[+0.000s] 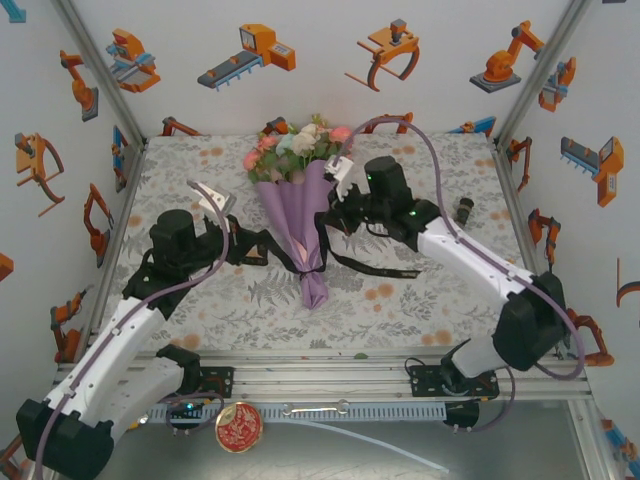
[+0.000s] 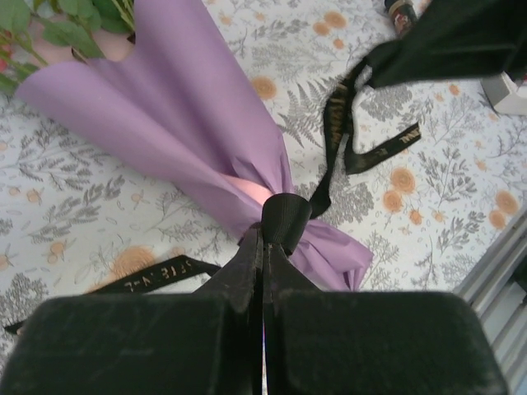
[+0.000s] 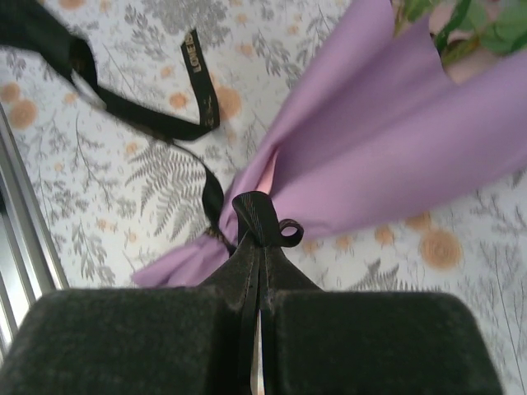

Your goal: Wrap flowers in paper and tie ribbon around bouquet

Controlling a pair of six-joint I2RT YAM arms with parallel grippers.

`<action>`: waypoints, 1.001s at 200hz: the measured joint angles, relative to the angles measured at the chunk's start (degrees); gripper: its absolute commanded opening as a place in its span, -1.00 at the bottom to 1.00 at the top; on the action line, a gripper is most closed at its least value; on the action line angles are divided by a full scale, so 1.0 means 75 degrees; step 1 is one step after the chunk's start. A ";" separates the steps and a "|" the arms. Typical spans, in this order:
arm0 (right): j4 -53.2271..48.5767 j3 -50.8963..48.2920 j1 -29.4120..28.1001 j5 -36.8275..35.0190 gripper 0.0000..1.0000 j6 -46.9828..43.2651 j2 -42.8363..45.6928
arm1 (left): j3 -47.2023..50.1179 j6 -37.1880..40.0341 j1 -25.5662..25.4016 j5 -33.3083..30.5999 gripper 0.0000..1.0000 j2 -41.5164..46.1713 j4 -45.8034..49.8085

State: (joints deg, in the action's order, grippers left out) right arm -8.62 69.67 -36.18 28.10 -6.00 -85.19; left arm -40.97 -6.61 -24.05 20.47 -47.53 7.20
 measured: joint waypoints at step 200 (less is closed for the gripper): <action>0.3255 -0.0737 -0.0682 0.2562 0.28 0.1798 -0.0603 | 0.0128 -0.1274 -0.0248 0.0452 -1.00 -0.0711 -0.0618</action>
State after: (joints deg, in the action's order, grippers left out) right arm 15.79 64.14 -41.30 47.31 7.49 -89.71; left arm -40.01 -16.16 -25.91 23.86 -52.86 2.57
